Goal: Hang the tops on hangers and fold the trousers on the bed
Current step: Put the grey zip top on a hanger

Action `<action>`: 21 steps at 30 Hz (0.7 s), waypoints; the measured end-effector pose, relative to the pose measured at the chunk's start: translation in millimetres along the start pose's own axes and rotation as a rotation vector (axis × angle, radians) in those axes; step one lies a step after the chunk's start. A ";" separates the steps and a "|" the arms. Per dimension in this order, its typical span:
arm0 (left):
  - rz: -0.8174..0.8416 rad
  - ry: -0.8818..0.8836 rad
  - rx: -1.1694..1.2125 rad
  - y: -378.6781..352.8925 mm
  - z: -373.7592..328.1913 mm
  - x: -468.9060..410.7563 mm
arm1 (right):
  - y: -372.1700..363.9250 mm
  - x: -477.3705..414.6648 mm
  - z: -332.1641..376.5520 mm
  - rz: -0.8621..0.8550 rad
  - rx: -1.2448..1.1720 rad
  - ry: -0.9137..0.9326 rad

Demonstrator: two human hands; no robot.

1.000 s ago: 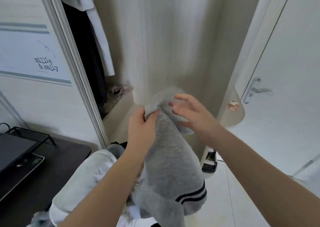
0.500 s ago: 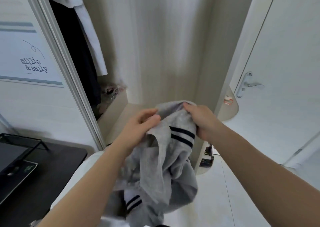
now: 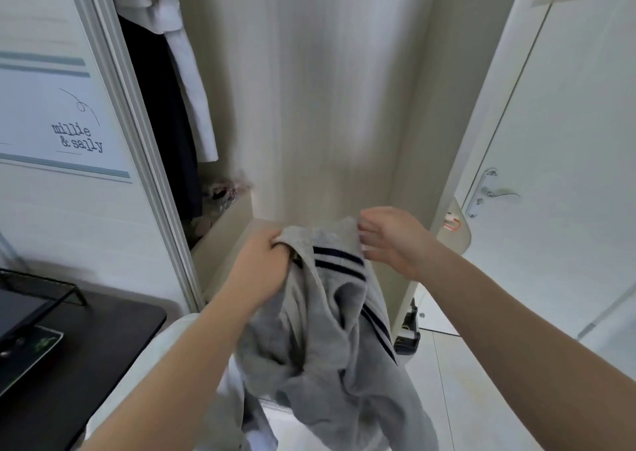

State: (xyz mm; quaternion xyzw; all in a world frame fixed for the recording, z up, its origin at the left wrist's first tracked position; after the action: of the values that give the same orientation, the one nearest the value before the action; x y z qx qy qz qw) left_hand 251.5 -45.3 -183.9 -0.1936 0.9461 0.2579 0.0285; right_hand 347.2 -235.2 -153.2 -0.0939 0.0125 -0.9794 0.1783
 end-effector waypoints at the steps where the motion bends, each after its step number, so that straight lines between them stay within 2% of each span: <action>1: 0.019 0.013 -0.017 1.1 -9.0 -6.4 | 4.1 6.8 -0.1 -0.066 0.155 0.069; 3: 0.095 0.054 -0.013 -5.1 -23.2 -15.3 | 4.4 25.7 -0.5 -0.110 0.351 0.201; 4: 0.138 0.075 0.012 -11.5 -30.3 -16.9 | 1.3 36.0 -3.1 -0.048 0.402 0.224; 7: 0.205 0.121 0.044 -29.5 -42.5 -20.1 | -2.1 49.5 -21.5 0.138 0.686 0.144; 10: 0.221 0.169 0.062 -29.7 -46.4 -22.8 | 5.5 34.6 -34.9 0.056 0.892 0.256; 12: 0.265 0.208 0.099 -24.4 -44.1 -25.9 | 8.2 25.3 -36.5 0.026 0.936 0.349; 14: 0.281 0.204 0.109 -14.2 -38.2 -29.3 | 9.5 21.2 -38.6 0.103 0.756 0.299; 18: 0.274 0.245 0.234 14.2 -18.9 -25.9 | 7.2 20.2 -35.7 0.192 0.211 0.055; 21: 0.328 0.352 0.389 25.8 -0.9 -13.7 | -4.2 20.9 -28.5 0.216 0.055 -0.052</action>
State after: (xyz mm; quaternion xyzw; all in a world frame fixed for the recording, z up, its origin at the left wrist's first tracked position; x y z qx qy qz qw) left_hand 254.4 -20.5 -168.7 -0.0711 0.9868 0.0358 -0.1414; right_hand 321.1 -238.9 -177.2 -0.1122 -0.0092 -0.9517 0.2855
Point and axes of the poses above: each hand's wrist, its own x-axis away from the middle knuckle, its own y-axis out of the back of the hand, z = x × y, the point moved 2 cm from there along -x, towards the middle knuckle, and after that the axes turned 3 degrees about -x, right-handed, at the moved point
